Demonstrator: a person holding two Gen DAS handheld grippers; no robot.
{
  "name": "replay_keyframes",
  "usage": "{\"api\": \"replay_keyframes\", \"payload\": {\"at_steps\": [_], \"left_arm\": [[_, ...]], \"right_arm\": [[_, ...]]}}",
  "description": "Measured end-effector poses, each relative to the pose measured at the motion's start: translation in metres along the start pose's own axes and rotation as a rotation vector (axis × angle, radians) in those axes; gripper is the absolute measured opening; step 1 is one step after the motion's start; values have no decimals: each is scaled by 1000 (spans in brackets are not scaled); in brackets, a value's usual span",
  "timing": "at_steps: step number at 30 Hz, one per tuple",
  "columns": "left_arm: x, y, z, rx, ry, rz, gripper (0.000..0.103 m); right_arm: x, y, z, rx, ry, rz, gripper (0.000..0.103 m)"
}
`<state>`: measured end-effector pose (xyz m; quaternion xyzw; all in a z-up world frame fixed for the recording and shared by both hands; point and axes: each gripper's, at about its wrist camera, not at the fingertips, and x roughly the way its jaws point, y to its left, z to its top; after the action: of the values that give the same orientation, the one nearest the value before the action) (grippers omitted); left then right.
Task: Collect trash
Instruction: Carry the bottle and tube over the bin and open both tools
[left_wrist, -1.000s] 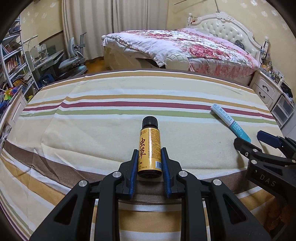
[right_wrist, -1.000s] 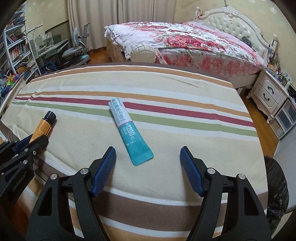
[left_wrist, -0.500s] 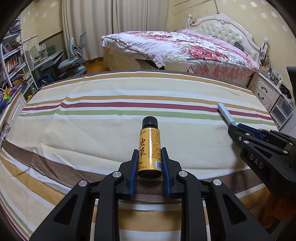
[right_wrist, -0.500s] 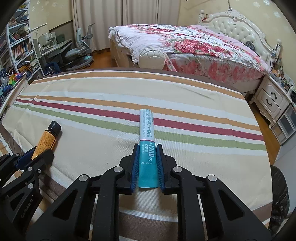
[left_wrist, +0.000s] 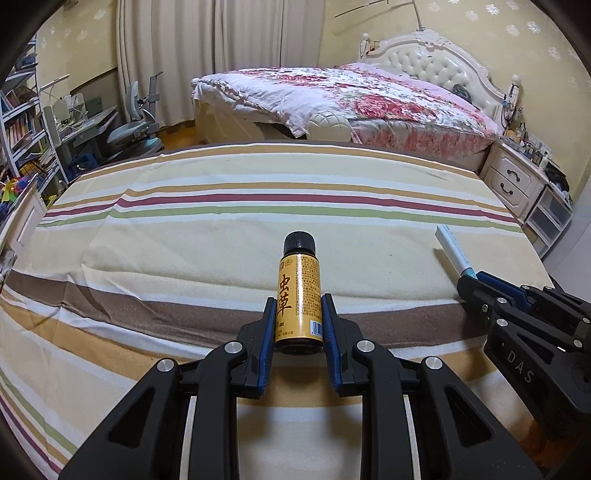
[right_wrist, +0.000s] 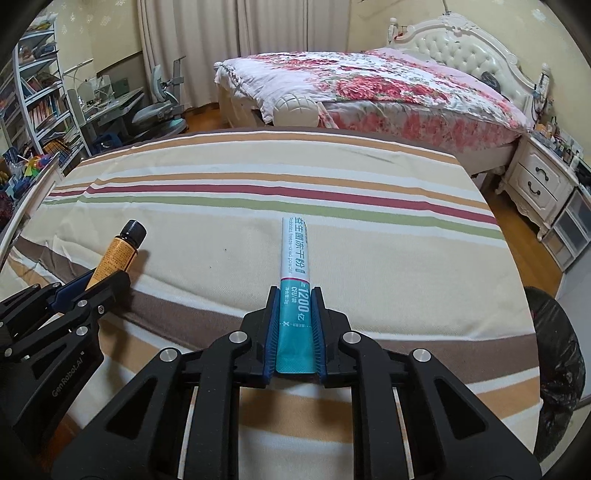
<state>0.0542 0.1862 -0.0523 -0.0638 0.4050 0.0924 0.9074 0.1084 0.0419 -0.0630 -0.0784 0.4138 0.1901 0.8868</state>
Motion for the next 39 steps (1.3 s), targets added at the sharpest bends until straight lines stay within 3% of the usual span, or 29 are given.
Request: {"api": "replay_keyframes", "payload": {"at_steps": [15,39], "left_arm": [[-21,-69,-17,104,-38,-90,25],[-27,-218,-15,324,-94,-282,25]], "right_arm": [[-54,-65,-44,140,-50,-55,16],[-113,-205,-86,360,-134,-310,16]]}}
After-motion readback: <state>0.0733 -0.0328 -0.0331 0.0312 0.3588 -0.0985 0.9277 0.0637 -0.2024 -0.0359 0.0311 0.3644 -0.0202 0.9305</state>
